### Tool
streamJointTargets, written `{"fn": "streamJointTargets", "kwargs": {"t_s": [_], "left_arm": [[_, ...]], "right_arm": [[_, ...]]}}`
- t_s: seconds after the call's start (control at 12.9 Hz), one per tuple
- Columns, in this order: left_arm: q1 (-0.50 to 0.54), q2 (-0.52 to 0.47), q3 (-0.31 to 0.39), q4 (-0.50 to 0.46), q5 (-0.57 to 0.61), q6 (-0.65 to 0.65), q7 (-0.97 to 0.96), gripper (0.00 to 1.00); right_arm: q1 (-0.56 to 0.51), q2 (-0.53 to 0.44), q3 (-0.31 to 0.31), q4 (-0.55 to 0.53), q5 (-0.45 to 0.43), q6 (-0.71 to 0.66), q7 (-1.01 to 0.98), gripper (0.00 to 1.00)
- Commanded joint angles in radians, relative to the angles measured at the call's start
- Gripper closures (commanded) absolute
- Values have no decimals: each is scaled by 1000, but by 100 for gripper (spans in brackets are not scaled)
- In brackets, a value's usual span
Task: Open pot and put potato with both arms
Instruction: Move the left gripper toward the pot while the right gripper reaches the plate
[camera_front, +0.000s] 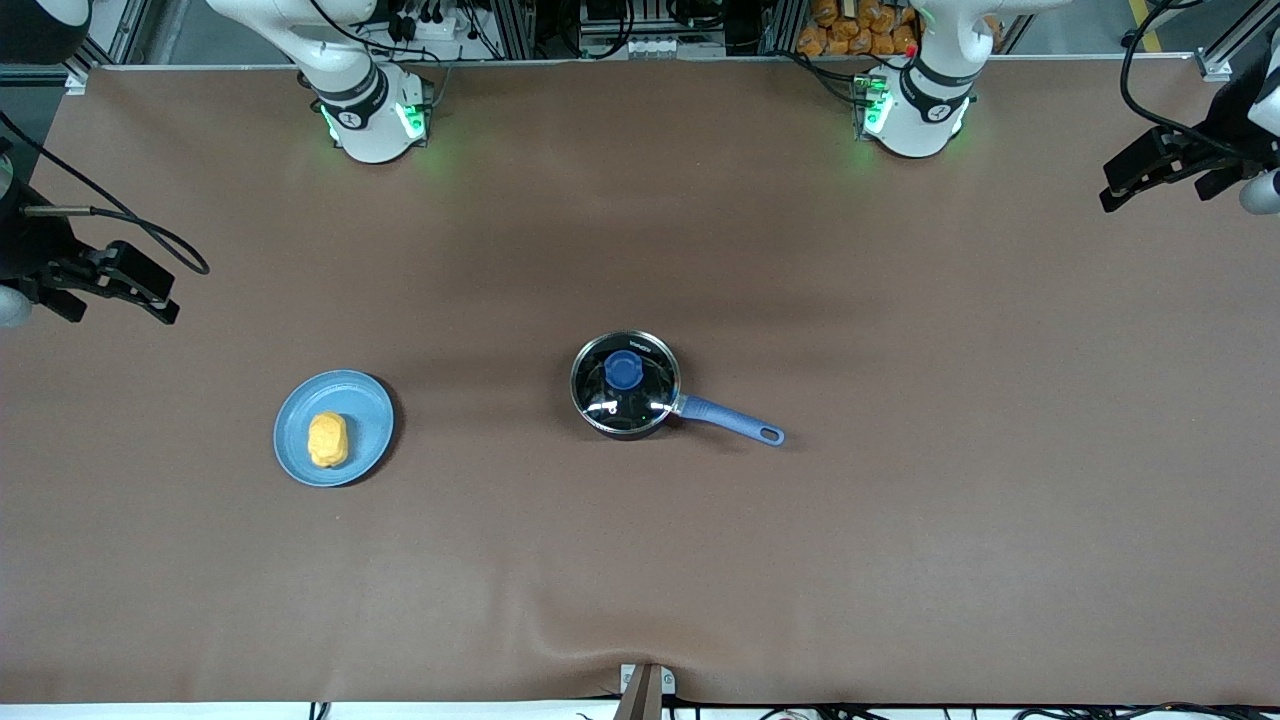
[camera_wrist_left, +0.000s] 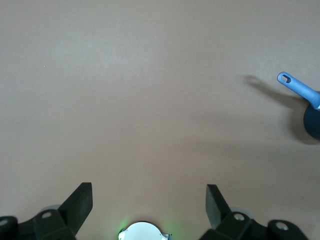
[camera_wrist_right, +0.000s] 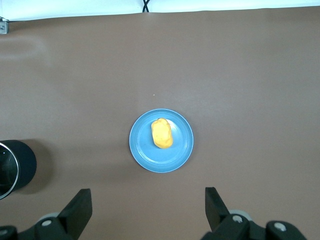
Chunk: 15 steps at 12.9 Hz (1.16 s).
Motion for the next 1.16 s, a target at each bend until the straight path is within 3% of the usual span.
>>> {"fn": "streamJointTargets", "kwargs": {"t_s": [0.0, 0.31, 0.39, 0.7, 0.93, 1.08], "left_arm": [[16, -32, -6, -24, -12, 2, 15, 0], [-6, 33, -29, 23, -15, 5, 3, 0], [-20, 81, -61, 68, -17, 5, 3, 0], [-68, 170, -196, 77, -17, 73, -56, 0], [-198, 266, -229, 82, -9, 201, -243, 0], [-313, 390, -223, 135, 1, 278, -386, 0]], "right_arm": [[-5, -28, 3, -22, -10, 1, 3, 0], [-10, -15, 3, -19, -10, -2, -3, 0], [-13, -8, 3, -19, -10, 4, -5, 0], [8, 96, 5, -20, -4, 11, -8, 0], [31, 217, 5, -41, -9, 108, -68, 0], [25, 303, 5, -68, -7, 190, -115, 0]]}}
